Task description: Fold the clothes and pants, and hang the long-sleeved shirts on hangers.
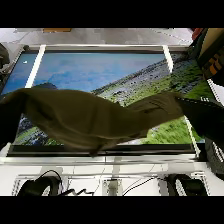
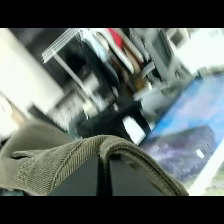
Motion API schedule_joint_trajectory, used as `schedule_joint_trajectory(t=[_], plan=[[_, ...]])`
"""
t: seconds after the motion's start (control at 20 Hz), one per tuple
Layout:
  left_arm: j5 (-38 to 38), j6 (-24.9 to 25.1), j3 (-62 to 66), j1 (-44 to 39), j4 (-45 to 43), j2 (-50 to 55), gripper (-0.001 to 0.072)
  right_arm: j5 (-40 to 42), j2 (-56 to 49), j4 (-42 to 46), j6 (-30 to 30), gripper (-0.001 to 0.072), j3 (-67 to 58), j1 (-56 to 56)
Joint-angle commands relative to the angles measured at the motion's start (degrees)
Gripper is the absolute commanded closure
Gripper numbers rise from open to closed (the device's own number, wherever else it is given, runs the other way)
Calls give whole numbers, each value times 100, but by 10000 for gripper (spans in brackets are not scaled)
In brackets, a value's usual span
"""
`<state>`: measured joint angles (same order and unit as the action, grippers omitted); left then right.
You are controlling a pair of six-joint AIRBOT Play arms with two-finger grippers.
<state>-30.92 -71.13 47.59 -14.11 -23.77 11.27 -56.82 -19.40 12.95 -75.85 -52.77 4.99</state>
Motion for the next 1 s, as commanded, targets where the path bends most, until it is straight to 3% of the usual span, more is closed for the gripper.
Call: schedule_joint_trajectory(t=[0.0, 0.1, 0.25, 0.45, 0.5, 0.65, 0.75, 0.85, 0.95], plan=[[-37, -763, -59, 28, -483, 157, 687, 525, 407, 1379, -1648, 677, 0, -2], [-286, -1034, -275, 28, -686, 815, 687, 503, 15, 2308, -2286, 676, 118, -4], [-809, -1049, -518, -31, -667, 2369, 686, 503, -1014, 2472, -2371, 676, 581, -4], [-160, -549, -501, -310, -260, 4682, 685, 1060, -2933, 2645, -2332, 675, 1010, -4], [-76, -382, -479, -321, 125, 5139, 685, 1353, -3427, 2634, -2197, 675, 1005, -4], [-127, 730, -227, -317, 1261, 5965, 685, 1858, -4419, 2647, -1690, 675, 916, -2], [-151, 1274, -52, -317, 1530, 6004, 685, 1816, -4682, 2660, -946, 675, 828, -2], [-533, 1370, 0, -258, 1526, 5925, 685, 1401, -4677, 2774, -415, 675, 813, 9], [-1513, 1346, 0, -48, 1290, 5897, 686, 525, -4680, 3434, -393, 675, 695, 15]])
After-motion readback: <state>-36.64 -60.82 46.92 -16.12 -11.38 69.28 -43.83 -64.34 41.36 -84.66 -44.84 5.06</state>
